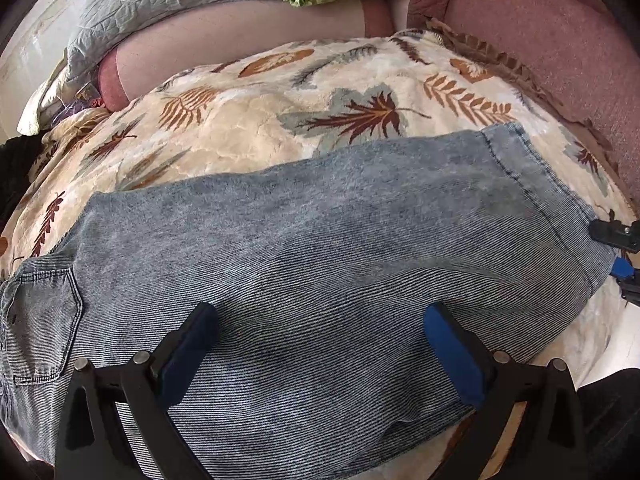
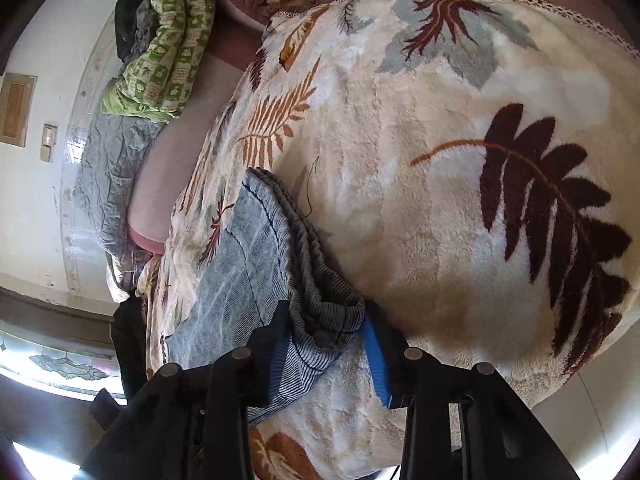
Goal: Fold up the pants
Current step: 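Lift the hems with the right tool and fold the legs onto the waistband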
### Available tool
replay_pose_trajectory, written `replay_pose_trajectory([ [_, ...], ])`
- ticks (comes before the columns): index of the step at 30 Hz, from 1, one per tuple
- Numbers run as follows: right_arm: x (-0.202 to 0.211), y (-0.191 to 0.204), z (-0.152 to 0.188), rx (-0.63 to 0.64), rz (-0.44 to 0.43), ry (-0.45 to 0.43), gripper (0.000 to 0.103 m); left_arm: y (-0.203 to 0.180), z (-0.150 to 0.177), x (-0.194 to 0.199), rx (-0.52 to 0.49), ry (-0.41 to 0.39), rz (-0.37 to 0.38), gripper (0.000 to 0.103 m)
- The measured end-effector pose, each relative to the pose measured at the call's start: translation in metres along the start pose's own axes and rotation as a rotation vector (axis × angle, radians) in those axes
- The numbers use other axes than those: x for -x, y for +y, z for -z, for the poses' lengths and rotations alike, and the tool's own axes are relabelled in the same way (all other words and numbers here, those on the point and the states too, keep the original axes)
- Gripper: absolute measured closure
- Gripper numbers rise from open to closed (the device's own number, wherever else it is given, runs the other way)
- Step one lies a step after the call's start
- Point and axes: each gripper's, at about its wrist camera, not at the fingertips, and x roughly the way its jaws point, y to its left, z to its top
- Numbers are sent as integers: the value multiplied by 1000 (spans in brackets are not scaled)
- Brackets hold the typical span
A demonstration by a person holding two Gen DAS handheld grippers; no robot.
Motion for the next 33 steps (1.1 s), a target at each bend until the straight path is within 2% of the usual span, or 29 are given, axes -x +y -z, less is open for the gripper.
replay_pose_trajectory([
  [16, -3, 18, 6, 77, 92, -17, 64, 4, -1, 2, 3, 5, 14, 1],
  [20, -4, 21, 8, 93, 118, -21, 68, 9, -1, 10, 6, -38, -6, 1],
  [22, -4, 25, 10, 106, 136, -26, 70, 12, 0, 1, 10, -14, -36, 0],
  [24, -5, 29, 11, 128, 159, -31, 71, 15, 3, -6, 31, -11, -21, 0],
  [27, -6, 33, 12, 146, 178, -36, 72, 11, -3, -1, 3, 4, -42, 0],
  [29, -5, 35, 13, 152, 185, -41, 72, 13, -5, 13, -3, -52, -54, 0],
  [31, -3, 39, 13, 173, 196, -45, 73, 17, -6, 21, 4, -104, -99, 0],
  [32, -3, 40, 13, 173, 197, -47, 73, 17, -6, 14, -11, -75, -116, 0],
  [33, -2, 42, 12, 175, 198, -48, 73, 14, -5, 0, -48, -3, -109, 0],
])
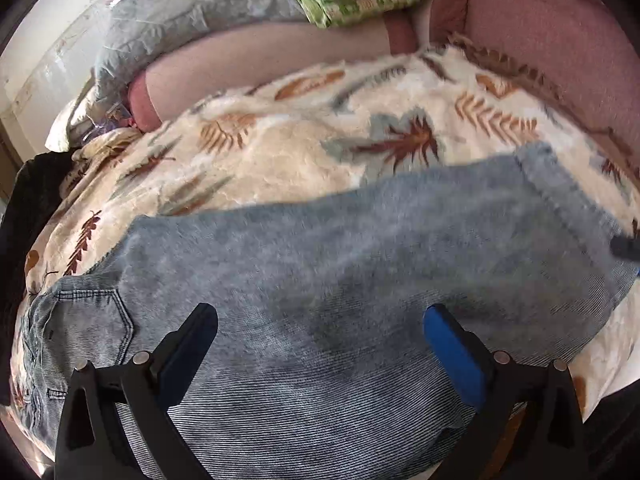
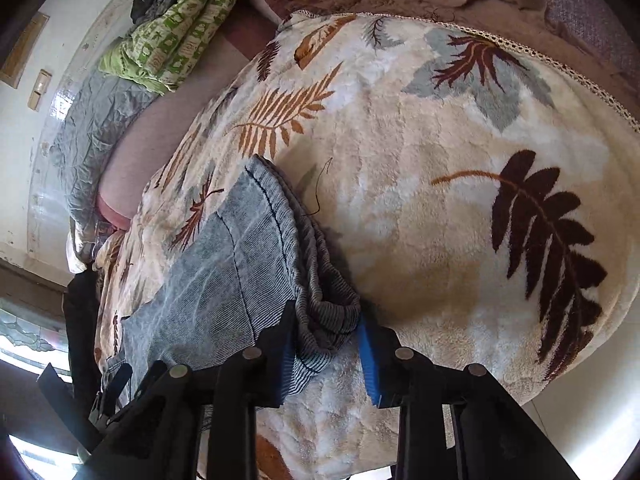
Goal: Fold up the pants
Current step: 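Lift the hems with the right tool and fold the legs onto the waistband, then open the right tool to release the hems on the jeans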
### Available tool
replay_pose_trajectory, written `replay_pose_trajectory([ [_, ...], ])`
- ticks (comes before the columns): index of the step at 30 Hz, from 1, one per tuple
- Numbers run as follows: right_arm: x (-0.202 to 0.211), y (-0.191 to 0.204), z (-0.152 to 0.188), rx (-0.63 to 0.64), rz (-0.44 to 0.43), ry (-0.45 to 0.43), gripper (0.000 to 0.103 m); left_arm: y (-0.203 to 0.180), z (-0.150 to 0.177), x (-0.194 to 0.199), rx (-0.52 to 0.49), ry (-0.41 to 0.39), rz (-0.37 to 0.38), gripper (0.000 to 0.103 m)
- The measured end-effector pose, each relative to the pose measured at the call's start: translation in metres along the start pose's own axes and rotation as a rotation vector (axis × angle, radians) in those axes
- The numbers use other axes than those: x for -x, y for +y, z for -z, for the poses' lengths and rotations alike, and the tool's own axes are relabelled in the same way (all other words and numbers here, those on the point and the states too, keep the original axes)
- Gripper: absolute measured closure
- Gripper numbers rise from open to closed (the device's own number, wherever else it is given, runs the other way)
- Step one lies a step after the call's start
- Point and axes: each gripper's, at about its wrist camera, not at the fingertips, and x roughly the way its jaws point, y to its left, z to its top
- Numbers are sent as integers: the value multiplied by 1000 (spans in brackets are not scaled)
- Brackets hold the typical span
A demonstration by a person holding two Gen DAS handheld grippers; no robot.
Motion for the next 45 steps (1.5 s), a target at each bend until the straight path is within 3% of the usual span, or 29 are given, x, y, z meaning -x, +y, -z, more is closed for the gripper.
replay_pose_trajectory([
  [5, 17, 28, -8, 57, 3, -38, 73, 6, -1, 1, 3, -16, 50, 0],
  [9, 38, 78, -8, 162, -17, -91, 74, 36, 3, 19, 104, -75, 109, 0],
  [12, 49, 133, 7, 286, -56, -120, 74, 75, 13, 31, 199, -109, 102, 0],
  [15, 46, 198, 46, 458, -98, -131, 74, 123, 30, 45, 313, -139, 76, 0],
  [19, 15, 277, 121, 698, -160, -69, 74, 184, 57, 63, 438, -174, 2, 0],
  [21, -14, 298, 162, 794, -176, -17, 74, 208, 70, 70, 487, -181, -33, 0],
  [24, -69, 303, 206, 830, -197, 110, 74, 232, 84, 76, 532, -179, -70, 0],
  [26, -104, 292, 219, 798, -193, 186, 74, 238, 88, 76, 536, -173, -83, 0],
  [28, -107, 282, 214, 724, -261, 180, 70, 236, 86, 74, 515, -161, -82, 0],
  [30, -100, 275, 202, 645, -363, 231, 46, 229, 82, 77, 500, -166, -80, 0],
  [31, -93, 269, 195, 618, -384, 235, 42, 224, 79, 78, 492, -170, -67, 0],
  [33, -74, 256, 178, 573, -416, 209, 40, 210, 71, 84, 466, -193, -37, 0],
  [36, -56, 217, 144, 402, -491, 175, 40, 183, 57, 83, 412, -199, 5, 0],
  [38, -66, 186, 127, 265, -504, 217, 40, 161, 52, 74, 372, -174, 27, 0],
  [40, -94, 159, 121, 160, -453, 331, 40, 136, 49, 46, 288, -65, 32, 0],
  [42, -99, 146, 116, 91, -513, 368, 44, 120, 55, 11, 237, 89, 18, 0],
  [45, -80, 161, 97, 160, -542, 328, 43, 121, 59, 29, 262, 9, 19, 0],
])
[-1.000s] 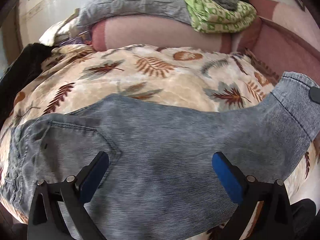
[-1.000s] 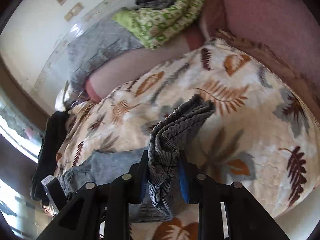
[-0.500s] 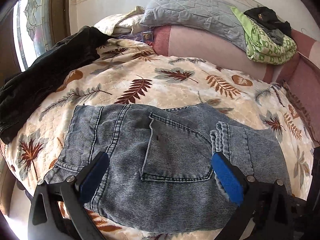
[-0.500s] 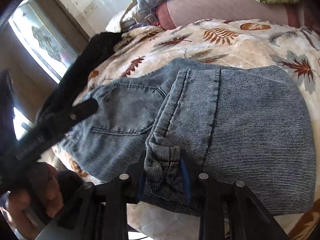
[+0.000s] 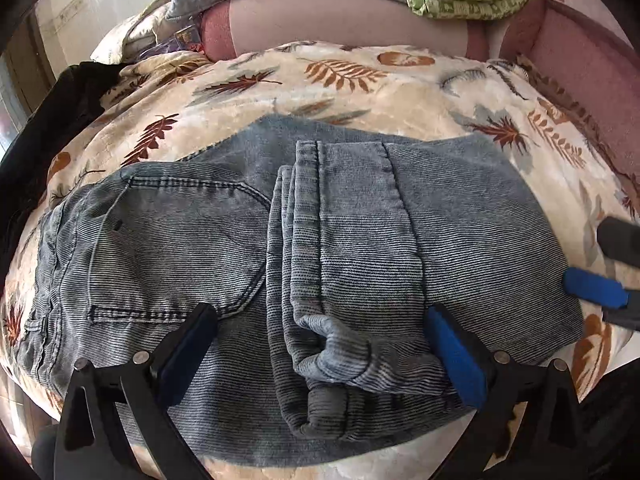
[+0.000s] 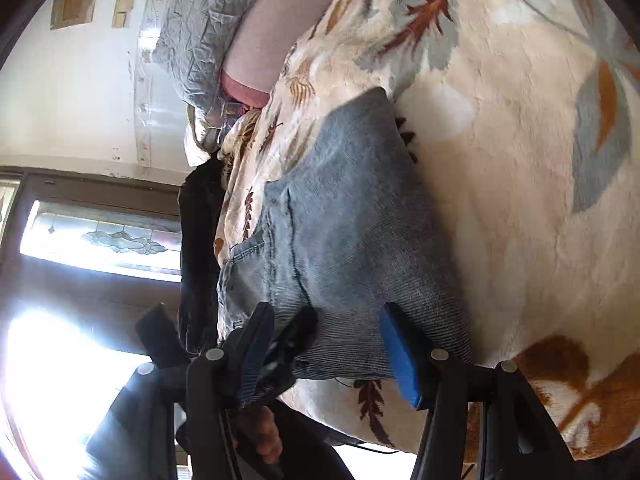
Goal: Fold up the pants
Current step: 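Open the right tool to release the hems on the jeans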
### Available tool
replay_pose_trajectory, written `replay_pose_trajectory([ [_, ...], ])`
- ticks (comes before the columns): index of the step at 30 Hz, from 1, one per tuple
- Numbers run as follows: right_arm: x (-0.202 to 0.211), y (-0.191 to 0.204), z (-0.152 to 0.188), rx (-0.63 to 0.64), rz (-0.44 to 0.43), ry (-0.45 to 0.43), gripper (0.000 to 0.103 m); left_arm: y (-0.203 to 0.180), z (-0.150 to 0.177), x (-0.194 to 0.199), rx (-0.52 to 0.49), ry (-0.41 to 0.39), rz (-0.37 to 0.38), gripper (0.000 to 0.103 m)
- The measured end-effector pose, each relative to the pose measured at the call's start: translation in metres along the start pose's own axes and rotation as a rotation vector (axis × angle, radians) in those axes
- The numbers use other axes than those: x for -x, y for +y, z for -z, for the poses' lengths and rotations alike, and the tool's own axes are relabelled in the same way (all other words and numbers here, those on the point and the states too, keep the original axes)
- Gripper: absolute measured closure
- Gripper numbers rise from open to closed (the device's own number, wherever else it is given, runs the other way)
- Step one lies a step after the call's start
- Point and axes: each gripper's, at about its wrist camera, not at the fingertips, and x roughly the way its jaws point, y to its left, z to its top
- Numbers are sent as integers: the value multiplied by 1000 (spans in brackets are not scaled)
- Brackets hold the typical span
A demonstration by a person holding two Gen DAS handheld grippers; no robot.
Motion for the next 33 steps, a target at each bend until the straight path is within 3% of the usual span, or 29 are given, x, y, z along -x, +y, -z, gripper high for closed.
replay_pose_trajectory([
  [2, 12, 12, -19, 48, 11, -31, 41, 1, -2, 24, 14, -93, 25, 0],
  [4, 14, 13, -46, 40, 64, -61, 40, -3, -1, 40, -15, -165, 4, 0],
  [5, 10, 8, -60, 24, 85, -57, 40, -5, 0, 39, -30, -161, 8, 0],
  [9, -19, -16, -103, -2, 206, 10, 41, 0, 11, -7, -25, 7, -5, 0],
  [13, -48, -26, -121, 7, 280, 60, 57, 0, 21, -6, -34, -39, 5, 0],
  [14, -53, -26, -122, 21, 285, 73, 71, 1, 21, -7, -33, -40, 10, 0],
  [17, -55, -9, -122, 138, 358, 54, 86, 1, 24, -6, -35, -59, 17, 0],
  [19, -53, 5, -121, 217, 418, -6, 87, 0, 27, -5, -38, -77, 9, 0],
  [22, -68, 2, -116, 278, 539, 20, 86, 0, 26, -7, -35, -76, 8, 0],
  [26, -42, 2, -108, 228, 457, -40, 72, 1, 25, -7, -34, -76, 14, 0],
  [28, -19, 15, -96, 242, 413, -85, 71, 2, 24, -6, -35, -73, 17, 0],
  [31, 5, 23, -67, 186, 263, -60, 71, 4, 20, -5, -21, -64, 32, 0],
  [33, 4, 20, -44, 132, 183, 4, 70, 6, 19, -2, -10, -65, 47, 0],
])
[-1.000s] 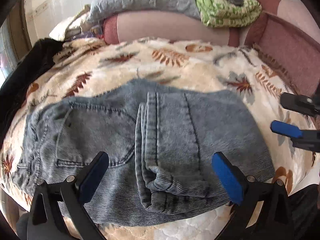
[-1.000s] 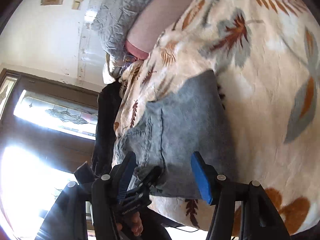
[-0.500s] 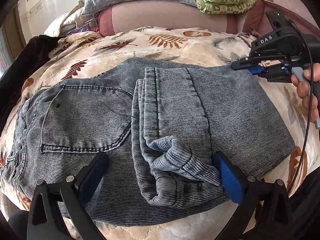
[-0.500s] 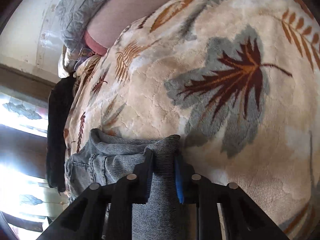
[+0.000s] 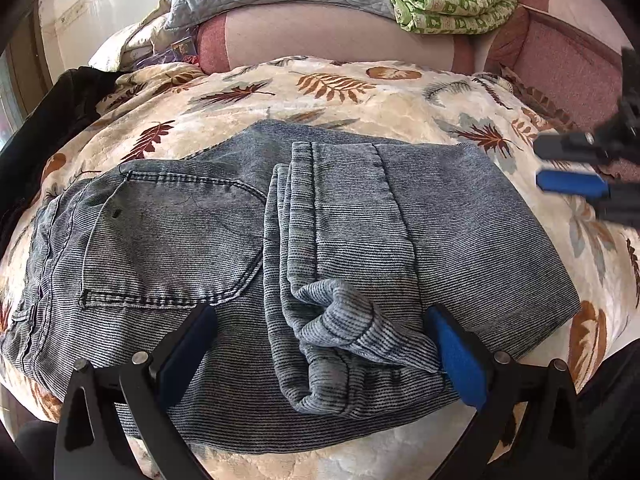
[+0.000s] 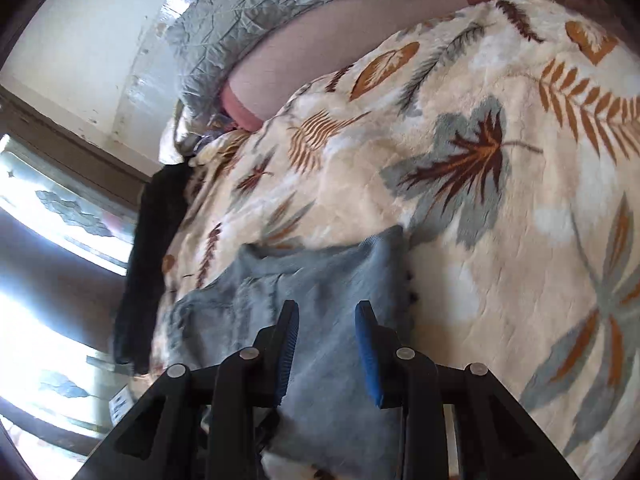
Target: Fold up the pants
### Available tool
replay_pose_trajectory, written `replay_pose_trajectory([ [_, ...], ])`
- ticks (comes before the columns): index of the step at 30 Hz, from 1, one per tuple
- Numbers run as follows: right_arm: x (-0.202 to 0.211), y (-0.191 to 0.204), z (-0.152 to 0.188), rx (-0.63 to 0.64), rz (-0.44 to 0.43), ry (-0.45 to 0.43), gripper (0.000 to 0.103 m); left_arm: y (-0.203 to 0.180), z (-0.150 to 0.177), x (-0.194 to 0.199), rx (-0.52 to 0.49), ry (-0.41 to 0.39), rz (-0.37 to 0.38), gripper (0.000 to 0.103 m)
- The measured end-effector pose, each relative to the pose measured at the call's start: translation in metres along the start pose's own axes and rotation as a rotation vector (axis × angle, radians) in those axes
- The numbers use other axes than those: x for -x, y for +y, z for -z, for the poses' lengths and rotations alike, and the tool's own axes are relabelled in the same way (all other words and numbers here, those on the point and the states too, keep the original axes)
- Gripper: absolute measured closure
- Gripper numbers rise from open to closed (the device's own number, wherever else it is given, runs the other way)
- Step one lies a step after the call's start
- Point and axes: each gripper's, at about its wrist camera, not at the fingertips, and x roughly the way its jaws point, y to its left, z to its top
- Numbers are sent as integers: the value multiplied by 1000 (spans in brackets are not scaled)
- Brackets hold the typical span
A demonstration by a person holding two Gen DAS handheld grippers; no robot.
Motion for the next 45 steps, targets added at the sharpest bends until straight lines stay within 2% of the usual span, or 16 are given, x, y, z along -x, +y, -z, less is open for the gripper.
replay_pose_trajectory([
  [1, -5, -6, 12, -28, -21, 36, 70, 1, 0, 3, 8, -4, 7, 0],
  [3, -26, -21, 31, -48, 65, 121, 66, 4, -2, 10, 26, -22, 22, 0],
  [8, -9, -17, 38, -65, 45, 66, 66, 12, -5, 22, 30, -63, -15, 0],
  [10, -1, -2, 41, -1, 32, 45, 62, 16, -3, 10, 34, -9, -14, 0],
  [12, -6, -1, 51, 18, 66, 64, 44, 17, 1, 2, 29, 12, -17, 0],
  [13, -17, -8, 56, 18, 101, 110, 42, 16, 2, 3, 23, 0, -18, 0],
  [15, -17, -15, 58, 11, 75, 99, 43, 15, 1, 7, 20, -3, -18, 0],
  [19, -2, 4, 41, 33, 85, 69, 43, 20, -1, 21, 45, -83, -1, 0],
  [22, -4, 12, 19, 20, 47, 57, 43, 20, 1, 5, 48, -16, 11, 0],
  [25, -24, 2, 0, -51, -20, 73, 43, 18, 6, 4, 29, -36, 5, 0],
  [27, -53, -16, 0, -125, 58, 149, 45, 20, 6, 4, 36, -35, 15, 0],
  [30, -49, -5, -6, -102, 47, 137, 44, 20, 8, 5, 28, -51, 19, 0],
  [35, -37, 17, -39, -42, 37, 43, 41, 19, 8, 3, 27, -56, 11, 0],
  [39, -65, -18, -62, -135, 82, 73, 41, 20, 9, 3, 22, -63, 21, 0],
  [41, -75, -34, -62, -200, 57, 89, 41, 20, 9, 3, 18, -66, 20, 0],
  [45, -48, -1, -52, -91, 47, 42, 41, 21, 11, 5, 17, -79, 28, 0],
])
